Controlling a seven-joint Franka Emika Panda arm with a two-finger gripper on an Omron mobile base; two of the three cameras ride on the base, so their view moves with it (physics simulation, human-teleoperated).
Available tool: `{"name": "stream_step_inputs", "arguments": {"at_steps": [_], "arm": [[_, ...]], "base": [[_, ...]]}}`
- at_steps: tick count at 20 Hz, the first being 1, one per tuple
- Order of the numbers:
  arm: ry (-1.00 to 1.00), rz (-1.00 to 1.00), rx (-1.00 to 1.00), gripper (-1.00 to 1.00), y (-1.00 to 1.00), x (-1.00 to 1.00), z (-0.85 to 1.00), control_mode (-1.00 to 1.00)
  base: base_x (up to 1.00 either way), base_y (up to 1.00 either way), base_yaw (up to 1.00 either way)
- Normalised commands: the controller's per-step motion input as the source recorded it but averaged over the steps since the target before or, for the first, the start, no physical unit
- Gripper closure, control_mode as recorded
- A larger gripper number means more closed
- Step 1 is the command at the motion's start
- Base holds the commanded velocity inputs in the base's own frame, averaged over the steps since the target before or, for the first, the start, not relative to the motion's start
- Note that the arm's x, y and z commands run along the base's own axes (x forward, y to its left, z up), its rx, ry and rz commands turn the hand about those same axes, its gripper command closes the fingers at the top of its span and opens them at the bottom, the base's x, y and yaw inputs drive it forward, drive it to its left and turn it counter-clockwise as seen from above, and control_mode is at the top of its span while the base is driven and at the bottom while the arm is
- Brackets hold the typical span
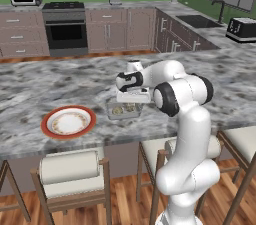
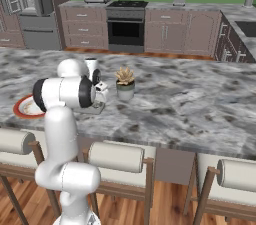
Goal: Place two dumplings into each of the tupperware containers and then place the containers in the fridge.
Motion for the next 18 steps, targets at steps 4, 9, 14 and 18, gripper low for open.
{"name": "stream_step_inputs", "arguments": {"at_steps": [4, 9, 14, 18], "arm": [[0.0, -0.05, 0.0, -1.0, -0.28, 0.0, 0.15, -1.0], [0.0, 0.0, 0.0, -1.0, -0.31, -0.02, -0.03, -1.0], [-0.02, 0.0, 0.0, -1.0, -0.03, 0.0, -0.18, -1.0], [-0.06, 0.0, 0.0, -1.0, 0.0, 0.0, -0.27, -1.0]], "base": [[0.0, 0.0, 0.0], [0.0, 0.0, 0.0], [0.0, 0.0, 0.0], [0.0, 0.0, 0.0]]}}
